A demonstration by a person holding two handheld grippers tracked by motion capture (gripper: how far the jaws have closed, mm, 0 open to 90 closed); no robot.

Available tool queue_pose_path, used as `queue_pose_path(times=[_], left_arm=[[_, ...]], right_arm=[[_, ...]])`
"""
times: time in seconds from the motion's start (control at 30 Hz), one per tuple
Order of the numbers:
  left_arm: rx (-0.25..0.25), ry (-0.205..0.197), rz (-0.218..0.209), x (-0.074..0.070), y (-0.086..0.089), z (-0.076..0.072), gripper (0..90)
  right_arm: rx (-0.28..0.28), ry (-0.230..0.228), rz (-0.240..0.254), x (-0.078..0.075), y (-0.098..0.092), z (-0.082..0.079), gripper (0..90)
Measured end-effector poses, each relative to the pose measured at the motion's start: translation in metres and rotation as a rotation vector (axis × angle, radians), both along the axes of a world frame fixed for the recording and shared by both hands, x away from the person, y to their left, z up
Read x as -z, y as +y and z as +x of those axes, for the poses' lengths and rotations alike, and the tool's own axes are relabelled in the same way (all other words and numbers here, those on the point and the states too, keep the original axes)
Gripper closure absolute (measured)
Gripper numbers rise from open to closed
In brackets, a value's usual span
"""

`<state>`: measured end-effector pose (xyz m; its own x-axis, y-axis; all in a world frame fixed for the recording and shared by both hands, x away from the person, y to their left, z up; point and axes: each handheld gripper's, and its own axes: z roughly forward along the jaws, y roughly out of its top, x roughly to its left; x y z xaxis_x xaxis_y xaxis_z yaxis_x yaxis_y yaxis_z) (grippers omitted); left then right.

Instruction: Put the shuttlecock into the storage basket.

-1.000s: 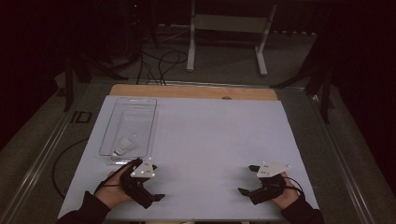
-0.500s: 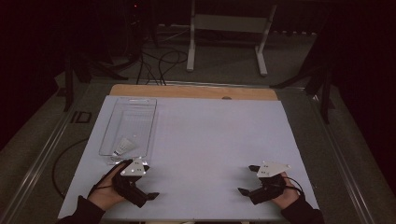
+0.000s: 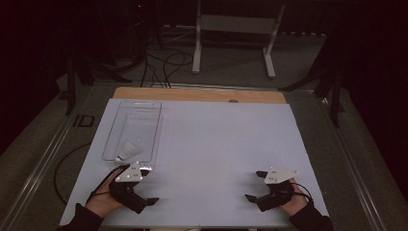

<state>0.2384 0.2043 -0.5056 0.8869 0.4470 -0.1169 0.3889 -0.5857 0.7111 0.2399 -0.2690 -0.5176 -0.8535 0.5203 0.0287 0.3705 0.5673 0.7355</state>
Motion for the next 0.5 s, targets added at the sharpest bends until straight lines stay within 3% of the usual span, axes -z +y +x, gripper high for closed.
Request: queue_pose_path(times=[0.5], left_arm=[[-0.021,0.009,-0.015,0.0044,-0.0002,0.0015,1.0]], right_arm=[[-0.005,0.001,0.0,0.0019,0.0013,-0.0005,8.2]])
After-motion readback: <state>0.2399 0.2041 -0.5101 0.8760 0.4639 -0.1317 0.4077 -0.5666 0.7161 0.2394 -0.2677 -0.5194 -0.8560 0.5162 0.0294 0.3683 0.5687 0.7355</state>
